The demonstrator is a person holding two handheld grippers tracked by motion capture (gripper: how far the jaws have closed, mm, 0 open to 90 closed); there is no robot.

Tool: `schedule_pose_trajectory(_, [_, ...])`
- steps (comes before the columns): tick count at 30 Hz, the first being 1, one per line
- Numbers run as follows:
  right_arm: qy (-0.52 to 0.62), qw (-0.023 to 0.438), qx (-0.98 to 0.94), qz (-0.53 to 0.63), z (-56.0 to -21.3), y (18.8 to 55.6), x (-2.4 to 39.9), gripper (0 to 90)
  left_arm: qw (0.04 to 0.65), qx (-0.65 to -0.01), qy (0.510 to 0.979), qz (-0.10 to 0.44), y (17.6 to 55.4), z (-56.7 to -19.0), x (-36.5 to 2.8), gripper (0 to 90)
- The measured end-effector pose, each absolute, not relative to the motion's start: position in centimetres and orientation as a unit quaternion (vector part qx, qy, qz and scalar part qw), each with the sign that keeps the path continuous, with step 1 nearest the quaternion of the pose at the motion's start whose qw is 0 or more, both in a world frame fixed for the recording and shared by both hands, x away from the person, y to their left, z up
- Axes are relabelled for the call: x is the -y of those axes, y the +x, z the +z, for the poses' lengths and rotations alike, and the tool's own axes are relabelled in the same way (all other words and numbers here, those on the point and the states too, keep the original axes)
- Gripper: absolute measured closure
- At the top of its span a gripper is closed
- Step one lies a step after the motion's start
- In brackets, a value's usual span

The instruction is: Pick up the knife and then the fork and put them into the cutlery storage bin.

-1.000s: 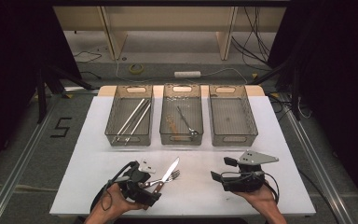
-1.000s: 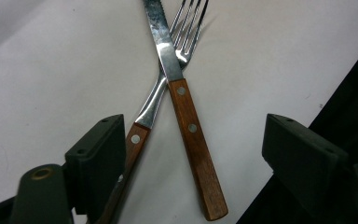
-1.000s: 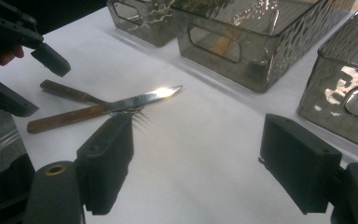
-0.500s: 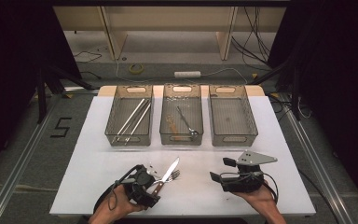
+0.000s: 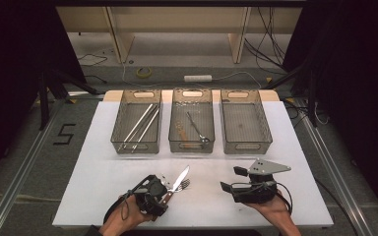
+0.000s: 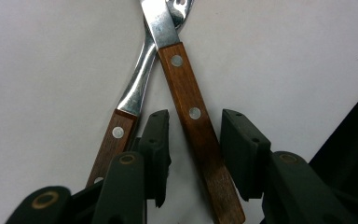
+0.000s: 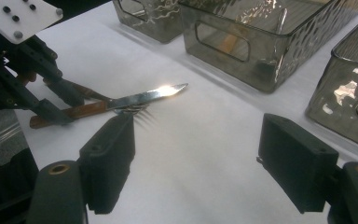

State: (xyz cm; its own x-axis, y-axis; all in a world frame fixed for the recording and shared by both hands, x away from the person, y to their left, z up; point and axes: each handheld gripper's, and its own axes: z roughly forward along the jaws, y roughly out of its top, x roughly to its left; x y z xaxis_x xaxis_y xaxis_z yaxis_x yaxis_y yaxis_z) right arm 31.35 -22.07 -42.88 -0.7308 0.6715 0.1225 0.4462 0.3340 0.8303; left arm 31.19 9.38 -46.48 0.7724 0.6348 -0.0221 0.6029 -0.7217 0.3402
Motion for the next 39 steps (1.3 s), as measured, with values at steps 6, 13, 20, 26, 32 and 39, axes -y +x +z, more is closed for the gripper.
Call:
schedule_pose_trajectory(6, [0.345,0.122,-0.808,0.462,-42.89,31.38,22.05,28.1,0.168,-0.334,0.926,0.049,31.29,-46.51,-9.28,64.0])
schedule_pose_trajectory(13, [0.344,0.122,-0.808,0.461,-42.88,31.34,21.99,28.5,0.17,-0.335,0.926,0.048,31.38,-46.54,-9.31,66.6])
schedule_pose_trajectory(20, [0.342,0.122,-0.811,0.459,-42.92,31.35,21.88,28.7,0.171,-0.337,0.925,0.049,31.39,-46.56,-9.3,69.1])
schedule_pose_trajectory(26, [0.341,0.122,-0.811,0.459,-42.94,31.37,21.82,28.9,0.173,-0.344,0.922,0.049,31.39,-46.57,-9.34,71.1])
schedule_pose_trajectory(32, [0.34,0.122,-0.811,0.459,-42.93,31.37,21.82,29.1,0.178,-0.347,0.919,0.045,31.56,-46.59,-9.6,75.2])
schedule_pose_trajectory(39, [0.34,0.122,-0.811,0.46,-42.92,31.38,21.83,29.2,0.185,-0.346,0.919,0.042,31.61,-46.59,-9.84,75.6])
